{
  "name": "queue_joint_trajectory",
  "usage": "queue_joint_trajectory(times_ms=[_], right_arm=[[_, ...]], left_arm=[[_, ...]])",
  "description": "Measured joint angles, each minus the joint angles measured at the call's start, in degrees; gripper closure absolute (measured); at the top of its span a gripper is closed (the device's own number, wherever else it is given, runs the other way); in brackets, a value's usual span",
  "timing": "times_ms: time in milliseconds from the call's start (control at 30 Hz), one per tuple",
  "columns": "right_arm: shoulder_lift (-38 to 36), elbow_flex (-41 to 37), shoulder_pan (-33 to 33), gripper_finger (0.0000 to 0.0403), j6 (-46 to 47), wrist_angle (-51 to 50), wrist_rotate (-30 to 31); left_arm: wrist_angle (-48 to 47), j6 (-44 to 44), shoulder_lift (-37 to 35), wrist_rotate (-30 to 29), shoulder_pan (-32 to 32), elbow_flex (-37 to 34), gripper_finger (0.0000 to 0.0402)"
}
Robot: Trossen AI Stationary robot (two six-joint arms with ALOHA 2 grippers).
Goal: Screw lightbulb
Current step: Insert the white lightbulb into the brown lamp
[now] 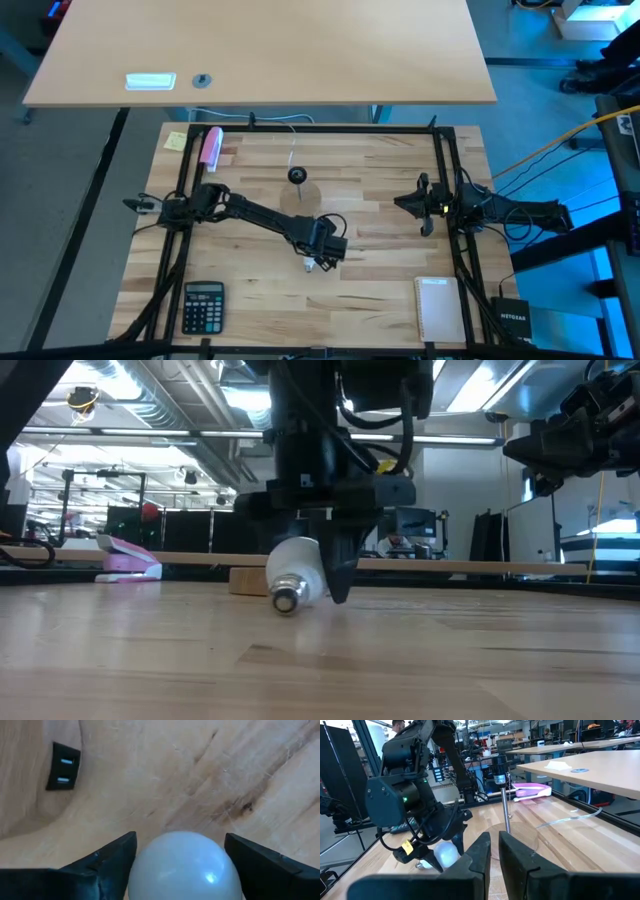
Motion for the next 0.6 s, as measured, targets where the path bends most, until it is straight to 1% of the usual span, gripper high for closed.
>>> queue_joint_trajectory(times_ms=[133,267,433,600], right_arm=[[0.0,0.01,0.0,0.0361,0.0,-0.02,-0.02],[0.0,0.0,0.0,0.0361,0.0,-0.04,-0.02],[0.0,0.0,0.0,0.0361,0.0,-0.06,-0.02],[0.0,0.0,0.0,0.0361,0.0,-0.08,-0.02]], left_arm=[[-0.11,1.8,0.0,-0.03,0.07,0.0,0.0156],[-0.33,2.68,-0.03,-0.07,-0.01,0.0,0.0156],[-0.8,3.57,-0.07,-0.58,-0.03,0.53,0.014],[-0.4,5.63,-0.72,-2.1,-0.01,3.48,0.0149]])
